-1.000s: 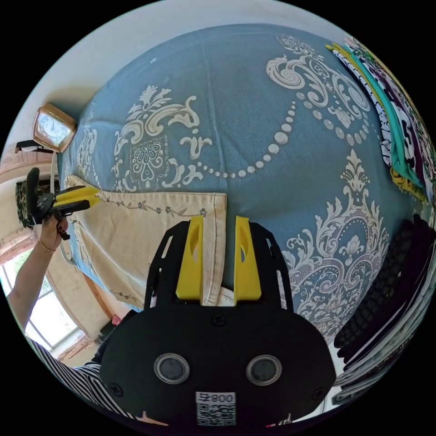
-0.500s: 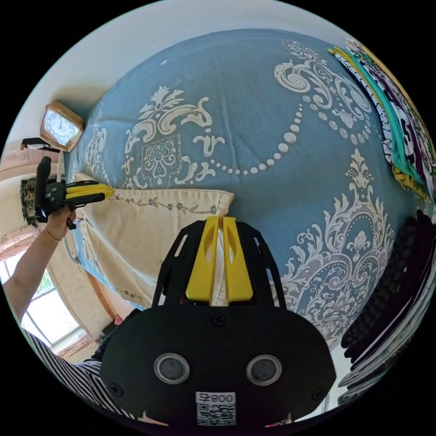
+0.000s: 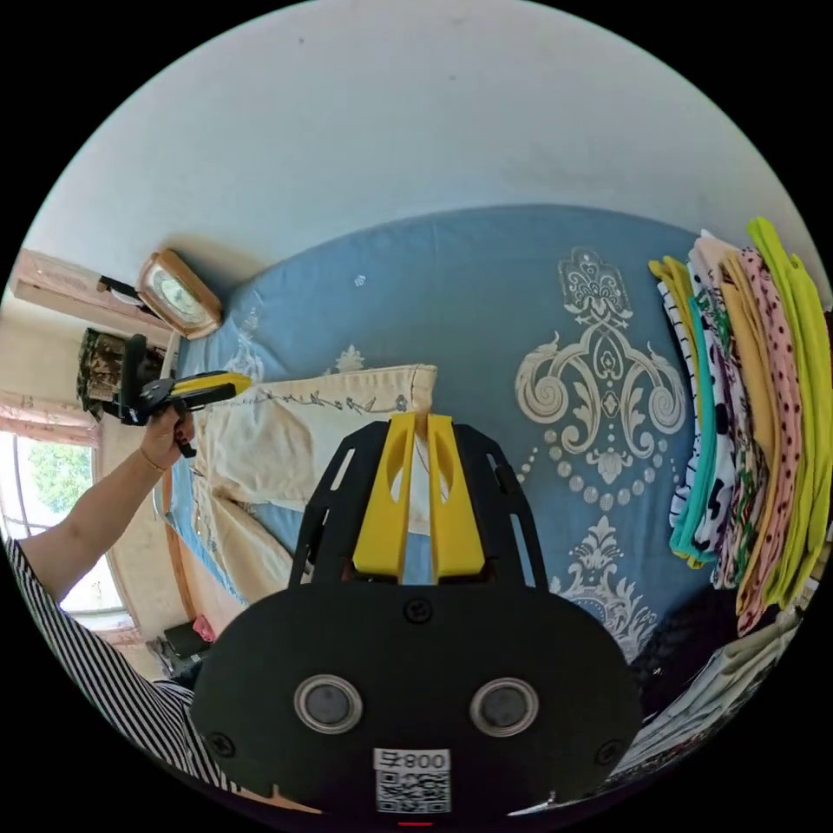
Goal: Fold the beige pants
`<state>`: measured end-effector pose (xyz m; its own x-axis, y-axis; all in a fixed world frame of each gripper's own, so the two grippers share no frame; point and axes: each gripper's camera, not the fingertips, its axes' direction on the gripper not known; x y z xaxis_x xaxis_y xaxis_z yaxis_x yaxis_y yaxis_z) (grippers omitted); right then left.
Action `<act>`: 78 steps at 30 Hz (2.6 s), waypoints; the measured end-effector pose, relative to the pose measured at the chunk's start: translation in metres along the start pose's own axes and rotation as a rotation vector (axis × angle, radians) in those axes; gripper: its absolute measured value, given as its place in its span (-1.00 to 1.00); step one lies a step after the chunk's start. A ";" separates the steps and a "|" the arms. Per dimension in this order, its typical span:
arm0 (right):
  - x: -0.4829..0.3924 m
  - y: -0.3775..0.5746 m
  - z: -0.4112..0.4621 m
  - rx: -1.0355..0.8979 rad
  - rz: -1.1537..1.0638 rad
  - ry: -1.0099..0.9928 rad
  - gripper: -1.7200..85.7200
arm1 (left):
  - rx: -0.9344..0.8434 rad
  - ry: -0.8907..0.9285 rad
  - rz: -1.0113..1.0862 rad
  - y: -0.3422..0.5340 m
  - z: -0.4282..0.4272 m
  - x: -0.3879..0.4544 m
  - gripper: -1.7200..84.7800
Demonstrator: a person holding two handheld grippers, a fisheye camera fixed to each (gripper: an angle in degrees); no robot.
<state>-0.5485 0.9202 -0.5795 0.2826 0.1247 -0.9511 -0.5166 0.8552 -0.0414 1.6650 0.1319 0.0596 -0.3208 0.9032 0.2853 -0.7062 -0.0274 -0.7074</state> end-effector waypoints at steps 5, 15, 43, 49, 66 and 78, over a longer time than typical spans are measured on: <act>0.027 0.004 0.041 -0.077 0.100 0.043 -0.87 | 0.094 0.034 -0.121 0.047 -0.002 -0.031 -0.90; 0.057 0.083 0.088 -0.136 0.214 -0.027 -0.79 | 0.042 0.011 -0.462 0.212 0.003 -0.101 -0.92; 0.116 0.290 0.167 -0.398 0.497 -0.254 -0.79 | 0.143 0.191 -1.390 0.623 0.099 -0.212 -0.77; 0.130 0.373 0.188 -0.453 0.718 -0.266 -0.77 | 0.146 0.247 -1.423 0.658 0.145 -0.227 -0.77; 0.131 0.497 0.267 -0.243 1.142 -0.545 -0.73 | 0.095 0.241 -1.451 0.738 0.222 -0.257 -0.90; 0.139 0.515 0.284 -0.264 1.094 -0.578 -0.94 | 0.136 0.206 -1.379 0.779 0.234 -0.260 -0.95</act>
<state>-0.5457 1.5212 -0.6462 -0.1167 0.9593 -0.2572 -0.8291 0.0485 0.5571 1.0508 -0.2246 -0.4148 0.7616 0.2822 0.5834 -0.4318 0.8923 0.1320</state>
